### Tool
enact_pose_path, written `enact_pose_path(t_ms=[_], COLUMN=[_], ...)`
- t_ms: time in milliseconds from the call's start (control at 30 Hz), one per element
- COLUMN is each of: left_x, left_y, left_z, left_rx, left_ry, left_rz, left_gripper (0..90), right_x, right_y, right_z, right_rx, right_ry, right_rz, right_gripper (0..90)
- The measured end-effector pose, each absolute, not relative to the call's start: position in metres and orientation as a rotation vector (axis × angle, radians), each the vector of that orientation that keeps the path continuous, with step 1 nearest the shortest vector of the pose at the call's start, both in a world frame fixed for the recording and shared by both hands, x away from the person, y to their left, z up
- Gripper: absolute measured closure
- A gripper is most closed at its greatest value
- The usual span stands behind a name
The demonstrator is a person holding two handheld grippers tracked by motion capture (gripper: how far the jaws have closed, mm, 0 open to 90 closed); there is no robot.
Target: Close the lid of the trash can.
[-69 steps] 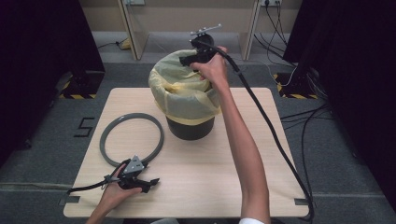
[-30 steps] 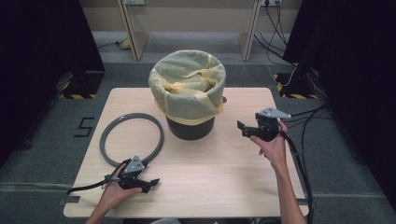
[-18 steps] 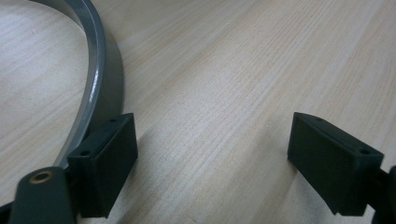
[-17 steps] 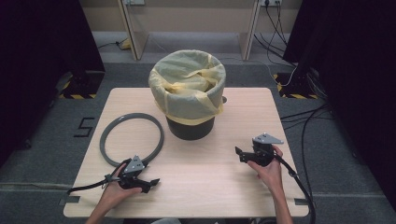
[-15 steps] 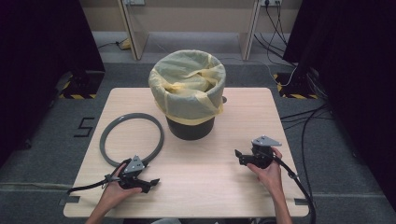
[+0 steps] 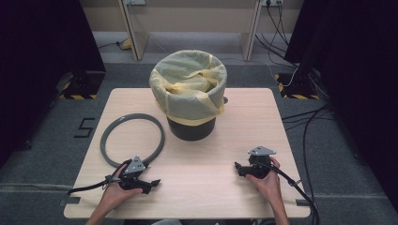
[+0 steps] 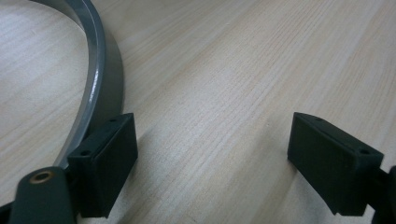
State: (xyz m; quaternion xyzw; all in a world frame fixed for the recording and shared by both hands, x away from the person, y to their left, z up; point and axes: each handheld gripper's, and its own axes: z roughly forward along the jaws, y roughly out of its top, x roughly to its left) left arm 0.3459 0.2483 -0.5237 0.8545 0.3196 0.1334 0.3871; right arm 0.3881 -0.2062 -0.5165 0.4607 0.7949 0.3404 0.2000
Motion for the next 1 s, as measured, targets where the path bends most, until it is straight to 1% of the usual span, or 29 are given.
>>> enact_pose_path(t_ms=[67, 133, 200, 300, 433, 467, 533, 600, 733, 900, 933, 1000], left_x=[0.346, 0.346, 0.345, 0.344, 0.355, 0.358, 0.365, 0.37, 0.38, 0.39, 0.392, 0.394], left_y=[0.249, 0.251, 0.255, 0.264, 0.283, 0.288, 0.297, 0.301, 0.302, 0.305, 0.305, 0.304], left_z=[-0.523, -0.522, -0.516, -0.503, -0.492, -0.492, -0.494, -0.5, -0.509, -0.508, -0.507, -0.507], left_rx=[2.173, 2.176, 2.168, 2.141, 2.133, 2.131, 2.147, 2.188, 2.27, 2.293, 2.298, 2.293], left_ry=[0.814, 0.812, 0.816, 0.809, 0.862, 0.873, 0.881, 0.869, 0.841, 0.795, 0.785, 0.78], left_rz=[0.342, 0.363, 0.405, 0.419, 0.445, 0.435, 0.412, 0.388, 0.33, 0.286, 0.273, 0.258], left_gripper=[16.6, 20.0, 20.5, 20.5, 20.5, 22.1, 28.1, 35.9, 48.0, 62.8, 67.7, 72.3], right_x=[0.388, 0.388, 0.388, 0.388, 0.388, 0.388, 0.388, 0.389, 0.389, 0.389, 0.389, 0.389], right_y=[-0.206, -0.207, -0.207, -0.207, -0.207, -0.207, -0.207, -0.207, -0.207, -0.207, -0.208, -0.208], right_z=[-0.517, -0.516, -0.516, -0.516, -0.516, -0.516, -0.516, -0.516, -0.516, -0.516, -0.516, -0.516], right_rx=[1.287, 1.288, 1.289, 1.288, 1.288, 1.289, 1.287, 1.284, 1.283, 1.283, 1.281, 1.282], right_ry=[2.222, 2.226, 2.224, 2.227, 2.227, 2.228, 2.23, 2.233, 2.233, 2.233, 2.234, 2.234], right_rz=[0.951, 0.95, 0.948, 0.948, 0.949, 0.949, 0.948, 0.951, 0.951, 0.951, 0.951, 0.951], right_gripper=[16.1, 16.0, 15.7, 15.7, 15.6, 15.5, 15.3, 15.2, 15.1, 15.1, 15.1, 15.1])
